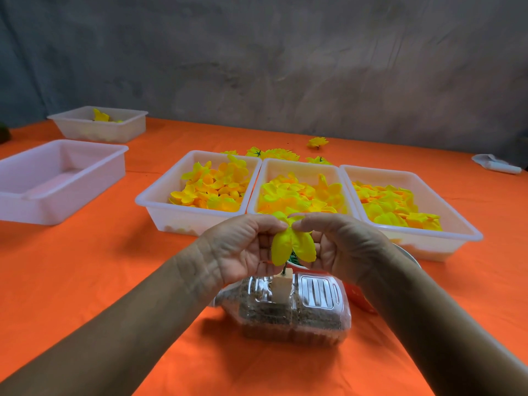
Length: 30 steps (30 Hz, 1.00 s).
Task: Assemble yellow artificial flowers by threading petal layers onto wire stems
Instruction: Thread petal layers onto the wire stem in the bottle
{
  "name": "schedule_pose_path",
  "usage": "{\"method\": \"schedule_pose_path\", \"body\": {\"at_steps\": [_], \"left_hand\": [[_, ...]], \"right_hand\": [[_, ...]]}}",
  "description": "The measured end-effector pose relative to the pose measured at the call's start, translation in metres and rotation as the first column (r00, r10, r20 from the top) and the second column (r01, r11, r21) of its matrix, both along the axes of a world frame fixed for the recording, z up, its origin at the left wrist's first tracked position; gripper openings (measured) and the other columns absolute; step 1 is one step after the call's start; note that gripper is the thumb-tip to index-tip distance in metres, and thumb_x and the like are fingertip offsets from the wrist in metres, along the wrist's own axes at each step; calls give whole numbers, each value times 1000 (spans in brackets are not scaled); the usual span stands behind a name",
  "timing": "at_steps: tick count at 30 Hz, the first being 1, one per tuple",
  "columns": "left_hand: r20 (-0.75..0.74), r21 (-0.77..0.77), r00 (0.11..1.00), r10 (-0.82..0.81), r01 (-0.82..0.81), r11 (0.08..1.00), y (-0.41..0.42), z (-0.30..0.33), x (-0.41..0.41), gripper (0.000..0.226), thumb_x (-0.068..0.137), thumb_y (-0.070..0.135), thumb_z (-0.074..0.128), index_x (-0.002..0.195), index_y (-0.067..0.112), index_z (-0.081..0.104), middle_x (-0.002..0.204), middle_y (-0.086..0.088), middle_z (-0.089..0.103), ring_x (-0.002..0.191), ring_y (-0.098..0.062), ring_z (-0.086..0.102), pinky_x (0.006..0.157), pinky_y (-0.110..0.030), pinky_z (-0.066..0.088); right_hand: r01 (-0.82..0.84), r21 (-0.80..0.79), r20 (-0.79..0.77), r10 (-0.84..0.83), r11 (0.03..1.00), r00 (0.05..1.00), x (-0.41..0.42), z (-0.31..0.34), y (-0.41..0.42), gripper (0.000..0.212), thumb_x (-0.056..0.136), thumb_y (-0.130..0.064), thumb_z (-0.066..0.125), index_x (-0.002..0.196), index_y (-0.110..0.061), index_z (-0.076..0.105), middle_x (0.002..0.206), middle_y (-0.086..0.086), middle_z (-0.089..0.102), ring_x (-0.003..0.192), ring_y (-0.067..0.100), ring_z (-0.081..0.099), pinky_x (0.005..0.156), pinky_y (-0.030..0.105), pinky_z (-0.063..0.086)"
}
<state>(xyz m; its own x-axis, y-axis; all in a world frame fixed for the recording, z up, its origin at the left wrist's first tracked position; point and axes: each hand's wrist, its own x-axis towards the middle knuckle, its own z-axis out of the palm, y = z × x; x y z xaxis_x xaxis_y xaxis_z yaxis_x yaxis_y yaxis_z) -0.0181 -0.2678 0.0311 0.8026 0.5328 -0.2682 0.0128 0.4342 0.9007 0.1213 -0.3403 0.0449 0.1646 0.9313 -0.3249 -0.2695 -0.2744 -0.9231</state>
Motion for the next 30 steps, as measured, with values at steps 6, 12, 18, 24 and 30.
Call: {"method": "schedule_pose_path", "body": {"at_steps": [6, 12, 18, 24, 30], "left_hand": [[7, 43, 1000, -2, 2, 999, 3, -6, -2, 42, 92, 10, 50, 57, 13, 74, 55, 0, 66, 48, -9, 64, 45, -18, 49], [20, 50, 999, 26, -27, 998, 6, -9, -5, 15, 79, 12, 63, 70, 12, 75, 61, -1, 69, 53, -12, 67, 48, -21, 51], [12, 58, 999, 49, -49, 997, 10, -9, -5, 7, 83, 10, 61, 83, 9, 68, 64, -4, 70, 56, -15, 68, 50, -24, 53], [-19, 31, 999, 41, -40, 999, 9, -10, -5, 14, 82, 11, 62, 73, 11, 73, 64, -3, 70, 56, -14, 68, 49, -23, 53], [-43, 30, 999, 11, -10, 1000, 6, -7, -4, 36, 89, 13, 54, 59, 15, 75, 59, 1, 69, 52, -10, 66, 47, -20, 51]], "right_hand": [[-20, -1, -51, 19, 1000, 998, 0, -1, -1, 14, 83, 2, 55, 91, -8, 61, 64, 10, 68, 47, 18, 63, 47, 24, 53], [-15, 37, -17, 15, 999, 1000, 1, -1, -1, 20, 83, 2, 56, 99, -9, 61, 77, 12, 71, 56, 20, 67, 56, 28, 54], [-23, 69, -1, 23, 997, 1000, 1, 2, -3, 23, 79, 6, 59, 96, -8, 63, 80, 15, 71, 56, 22, 67, 57, 30, 56], [-35, 28, 31, 34, 999, 999, 2, 1, -3, 21, 78, 4, 61, 95, -9, 62, 84, 17, 70, 60, 23, 66, 61, 32, 55], [-54, -33, -52, 52, 998, 997, 2, -1, -3, 36, 60, -6, 63, 96, -7, 61, 71, 12, 68, 52, 19, 63, 59, 27, 51]]}}
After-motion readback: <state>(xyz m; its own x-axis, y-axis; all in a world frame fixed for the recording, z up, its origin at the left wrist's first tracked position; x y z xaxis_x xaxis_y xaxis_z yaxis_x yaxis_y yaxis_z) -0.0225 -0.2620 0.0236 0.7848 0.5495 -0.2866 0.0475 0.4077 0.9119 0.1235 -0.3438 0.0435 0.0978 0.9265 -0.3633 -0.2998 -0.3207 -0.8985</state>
